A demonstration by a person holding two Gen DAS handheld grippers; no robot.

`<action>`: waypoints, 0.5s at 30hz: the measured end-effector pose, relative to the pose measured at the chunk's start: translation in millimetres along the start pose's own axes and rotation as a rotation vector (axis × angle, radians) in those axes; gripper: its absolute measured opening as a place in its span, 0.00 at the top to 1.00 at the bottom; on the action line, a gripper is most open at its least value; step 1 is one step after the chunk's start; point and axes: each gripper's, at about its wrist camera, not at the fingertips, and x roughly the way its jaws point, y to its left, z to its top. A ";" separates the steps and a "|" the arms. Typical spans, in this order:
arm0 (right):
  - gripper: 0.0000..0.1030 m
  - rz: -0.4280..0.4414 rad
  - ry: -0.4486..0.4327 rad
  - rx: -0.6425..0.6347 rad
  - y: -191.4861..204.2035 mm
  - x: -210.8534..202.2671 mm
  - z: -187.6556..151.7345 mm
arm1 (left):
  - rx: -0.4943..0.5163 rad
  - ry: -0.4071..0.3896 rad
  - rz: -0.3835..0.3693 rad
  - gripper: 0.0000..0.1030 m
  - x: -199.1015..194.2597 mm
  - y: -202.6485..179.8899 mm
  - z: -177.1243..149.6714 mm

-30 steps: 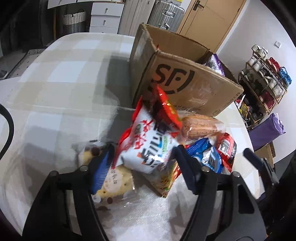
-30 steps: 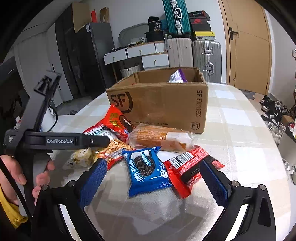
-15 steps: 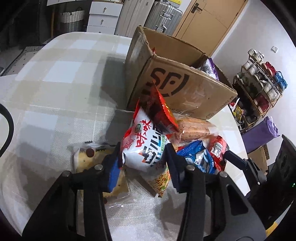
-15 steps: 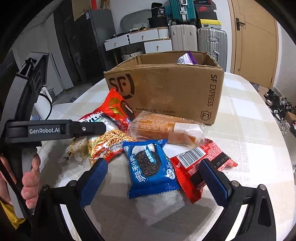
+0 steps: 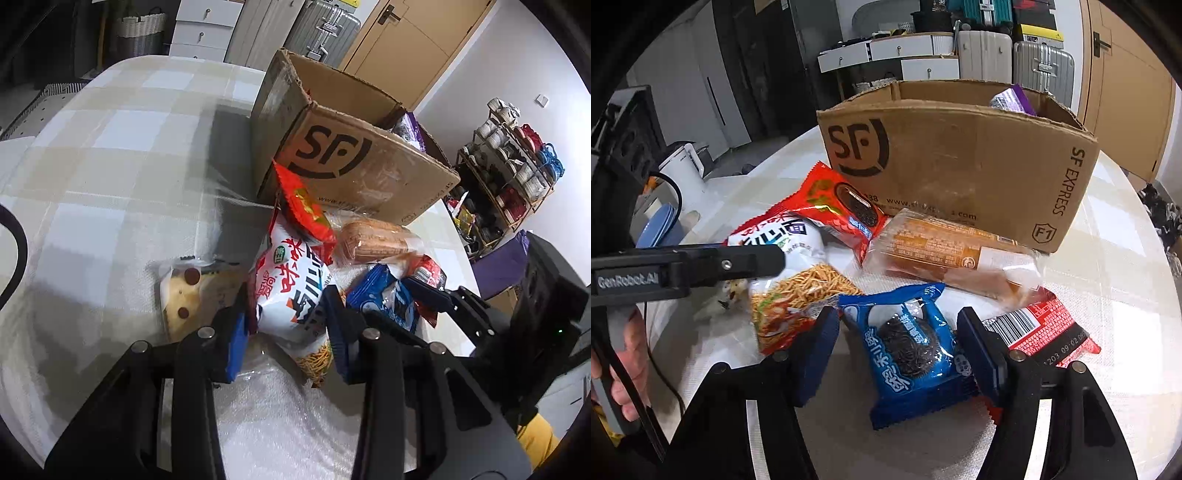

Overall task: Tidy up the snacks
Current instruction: 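Grasp the white noodle bag with the left tool while the right tool grasps the blue Oreo pack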

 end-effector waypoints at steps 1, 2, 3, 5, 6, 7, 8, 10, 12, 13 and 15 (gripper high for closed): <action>0.34 -0.003 0.001 -0.010 0.9 0.1 0.2 | 0.002 0.002 -0.001 0.66 -0.1 0.0 -0.4; 0.34 -0.002 0.002 -0.013 1.1 -0.3 0.7 | 0.005 0.002 0.000 0.66 -0.5 -0.8 -0.8; 0.34 0.001 0.002 -0.010 0.7 -0.7 1.0 | 0.009 0.004 0.000 0.66 -1.0 -1.4 -1.2; 0.34 0.006 0.002 -0.007 -0.2 -0.8 0.5 | 0.011 0.007 -0.005 0.66 -1.7 -2.0 -1.9; 0.35 0.006 0.003 -0.007 -1.2 -1.2 -0.6 | 0.014 0.011 -0.006 0.66 -2.4 -3.0 -2.6; 0.35 0.007 0.004 -0.006 -1.7 -1.0 -0.4 | 0.017 0.011 -0.005 0.67 -2.2 -3.5 -3.1; 0.35 0.008 0.004 -0.007 -1.4 -1.0 -1.0 | 0.021 0.011 -0.003 0.67 -2.3 -4.1 -3.7; 0.35 0.001 0.010 -0.022 0.5 -0.2 -2.5 | 0.028 0.016 -0.007 0.67 -3.4 -4.8 -5.7; 0.35 -0.016 0.018 -0.045 3.6 2.2 -4.9 | 0.034 0.018 -0.007 0.67 -5.3 -4.7 -7.9; 0.35 -0.025 0.022 -0.056 5.8 3.7 -5.1 | 0.037 0.018 -0.006 0.67 -5.9 -4.6 -8.5; 0.35 -0.039 0.025 -0.070 7.8 6.4 -4.6 | 0.039 0.019 -0.010 0.67 -7.4 -3.8 -9.4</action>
